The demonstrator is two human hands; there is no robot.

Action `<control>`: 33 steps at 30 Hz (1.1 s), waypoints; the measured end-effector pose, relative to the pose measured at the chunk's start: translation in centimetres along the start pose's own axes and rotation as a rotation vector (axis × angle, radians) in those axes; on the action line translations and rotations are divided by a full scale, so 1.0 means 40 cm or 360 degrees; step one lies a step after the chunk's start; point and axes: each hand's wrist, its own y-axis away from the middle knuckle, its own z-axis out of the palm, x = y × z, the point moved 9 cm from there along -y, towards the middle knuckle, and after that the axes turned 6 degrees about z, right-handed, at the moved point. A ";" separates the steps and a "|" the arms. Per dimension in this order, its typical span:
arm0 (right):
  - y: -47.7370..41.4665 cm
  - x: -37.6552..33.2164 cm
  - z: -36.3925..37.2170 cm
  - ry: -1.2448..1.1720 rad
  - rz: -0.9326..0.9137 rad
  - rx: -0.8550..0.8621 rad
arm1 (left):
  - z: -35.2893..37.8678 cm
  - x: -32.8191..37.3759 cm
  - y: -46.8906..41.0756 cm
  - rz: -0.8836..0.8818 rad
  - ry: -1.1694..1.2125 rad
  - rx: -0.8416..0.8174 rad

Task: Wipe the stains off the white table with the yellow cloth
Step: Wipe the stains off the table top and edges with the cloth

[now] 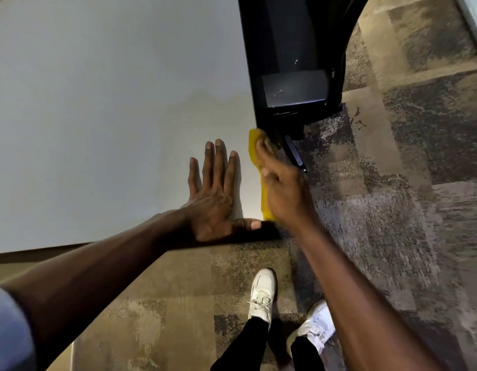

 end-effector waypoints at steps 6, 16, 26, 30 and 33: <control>-0.102 -0.064 0.011 0.0411 -0.0021 0.0058 | -0.022 0.002 0.016 0.0040 0.0167 0.0220; 0.269 0.007 0.066 0.0715 -0.0187 0.0037 | -0.059 -0.192 0.208 -0.0069 0.0324 0.0631; -0.106 -0.127 0.070 0.0948 -0.0264 -0.0008 | 0.012 -0.413 0.283 -0.0434 0.0377 0.0370; -0.143 -0.144 0.082 0.0940 -0.0274 0.0053 | 0.022 -0.426 0.279 -0.0417 0.0373 0.0307; -0.057 -0.130 0.092 0.0965 -0.0312 0.0097 | 0.025 -0.427 0.280 -0.0383 0.0374 0.0247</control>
